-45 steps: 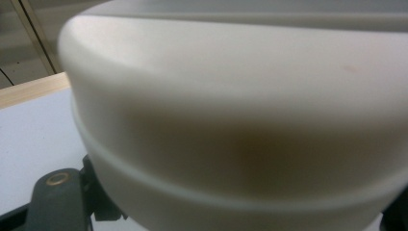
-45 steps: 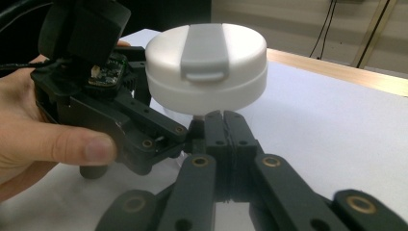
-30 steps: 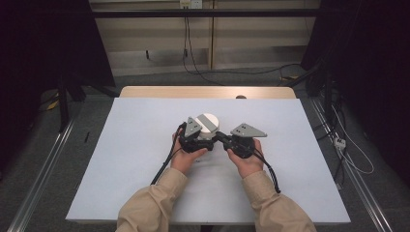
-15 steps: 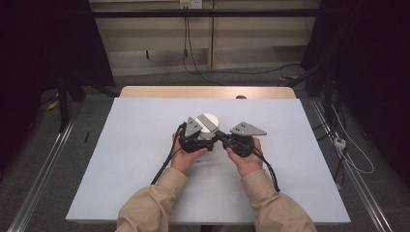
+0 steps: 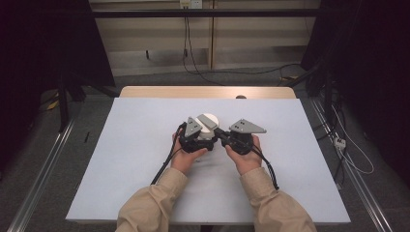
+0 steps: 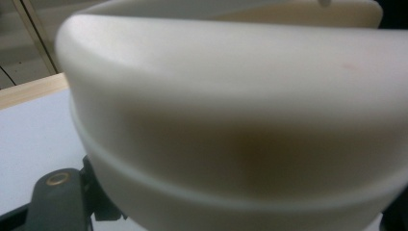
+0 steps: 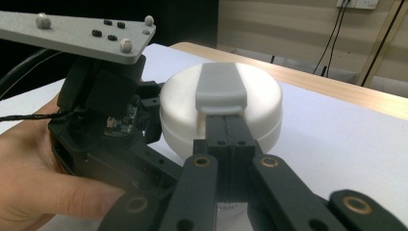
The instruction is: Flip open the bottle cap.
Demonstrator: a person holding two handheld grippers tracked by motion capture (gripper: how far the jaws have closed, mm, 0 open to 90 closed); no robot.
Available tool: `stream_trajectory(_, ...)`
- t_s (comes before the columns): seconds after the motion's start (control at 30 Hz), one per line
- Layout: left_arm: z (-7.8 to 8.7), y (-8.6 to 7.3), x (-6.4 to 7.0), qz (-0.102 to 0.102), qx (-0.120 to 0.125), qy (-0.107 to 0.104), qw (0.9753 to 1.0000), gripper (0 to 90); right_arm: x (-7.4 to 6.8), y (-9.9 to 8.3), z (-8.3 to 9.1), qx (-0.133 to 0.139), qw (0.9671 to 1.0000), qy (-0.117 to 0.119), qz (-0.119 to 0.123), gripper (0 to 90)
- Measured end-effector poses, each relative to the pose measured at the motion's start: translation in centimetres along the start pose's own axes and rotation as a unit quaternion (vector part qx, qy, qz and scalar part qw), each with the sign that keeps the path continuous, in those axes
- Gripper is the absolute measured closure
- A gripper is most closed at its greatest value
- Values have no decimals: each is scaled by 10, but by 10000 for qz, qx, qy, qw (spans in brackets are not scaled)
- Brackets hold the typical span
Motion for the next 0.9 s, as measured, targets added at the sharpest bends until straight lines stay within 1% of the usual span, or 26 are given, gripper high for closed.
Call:
stream_trajectory(0.23, 0, 0, 0, 2, 1, 2, 10000, 189, 1, 4, 1, 20, 10000, -29, 40, 900)
stream_trajectory(0.27, 0, 0, 0, 5, 1, -2, 10000, 189, 1, 6, 1, 71, 10000, -25, 23, 900)
stream_trajectory(0.33, 0, 0, 0, 5, 3, -1, 10000, 189, 2, 7, 1, 46, 10000, -35, 41, 900)
stream_trajectory(0.4, 0, 0, 0, 5, 3, -1, 10000, 189, 1, 8, 1, 73, 10000, -25, 0, 900)
stream_trajectory(0.47, 0, 0, 0, 10, 6, -4, 10000, 189, 2, 9, 1, 83, 10000, -37, 36, 900)
stream_trajectory(0.9, 0, 0, 0, 18, 2, -15, 10000, 188, 3, 12, 1, 119, 9999, -76, 4, 900)
Point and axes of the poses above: each handheld gripper's, and its own axes: z roughly backward along the jaws, y roughly out of its top, x roughly to its right, the point moved 6 cm from there along -z, roughly forward along the jaws, and after that the axes turned 11 degrees about z, right-handed, at the moved point
